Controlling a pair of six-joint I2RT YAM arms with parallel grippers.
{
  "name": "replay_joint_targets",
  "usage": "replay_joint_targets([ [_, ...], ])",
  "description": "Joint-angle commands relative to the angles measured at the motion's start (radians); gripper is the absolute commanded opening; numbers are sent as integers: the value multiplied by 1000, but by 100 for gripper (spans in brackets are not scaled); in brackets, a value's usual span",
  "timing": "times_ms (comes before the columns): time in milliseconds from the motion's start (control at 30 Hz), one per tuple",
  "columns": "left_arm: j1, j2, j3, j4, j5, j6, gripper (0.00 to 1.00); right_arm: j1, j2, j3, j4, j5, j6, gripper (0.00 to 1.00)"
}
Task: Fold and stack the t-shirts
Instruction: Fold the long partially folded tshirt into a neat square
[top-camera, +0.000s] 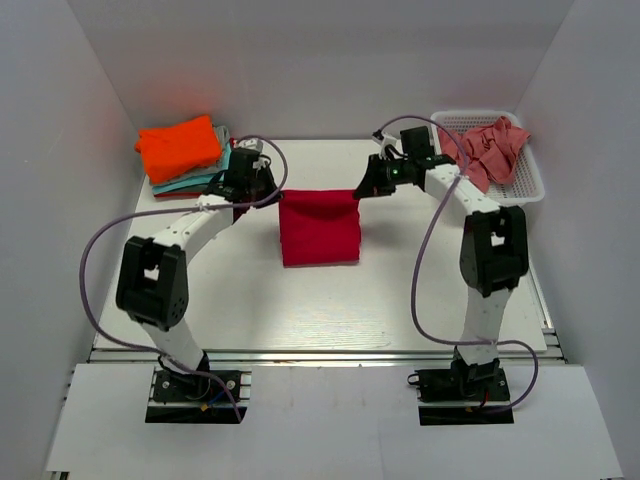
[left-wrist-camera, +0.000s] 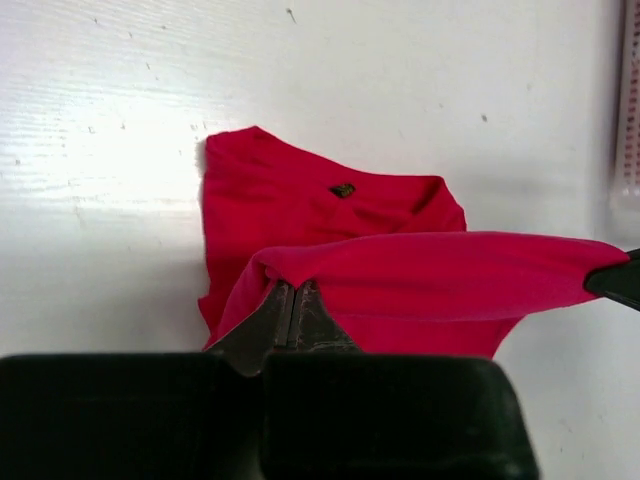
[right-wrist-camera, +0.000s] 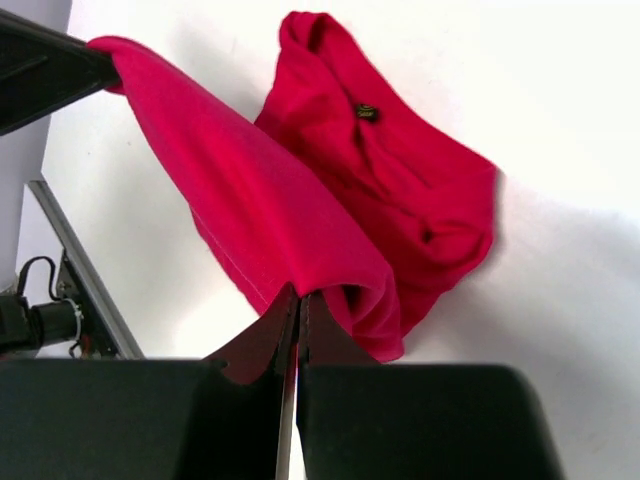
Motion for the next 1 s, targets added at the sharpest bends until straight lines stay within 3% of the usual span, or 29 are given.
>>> replay_joint_targets([
  [0, 32, 60, 81, -6, -9, -17, 0, -19, 106, 121, -99, -32, -49, 0],
  [67, 41, 138, 155, -23, -20, -17, 0, -30, 168, 202, -103, -25, -35, 12],
  [133, 41, 209, 238, -23, -29, 9, 43, -39, 236, 279, -99, 15, -9, 44],
  [200, 51, 250, 342, -52, -55, 49, 100, -42, 293, 380, -102, 102, 22, 69],
  [267, 51, 295, 420, -109, -67, 71, 100, -56, 303, 432, -100, 112, 34, 89],
  [367, 38, 286, 465, -144, -78, 113, 100, -47, 251, 379, -67, 121, 20, 89],
  [633, 18, 166, 180, 63, 141, 147, 100, -12, -56, -23, 158, -22, 39, 89],
  [800, 18, 189, 131, 121, 261, 147, 100, 40, -29, -98, 260, -106, 112, 89],
  [967, 18, 267, 131, 109, 275, 147, 100, 54, 135, -37, 291, -108, 169, 89],
])
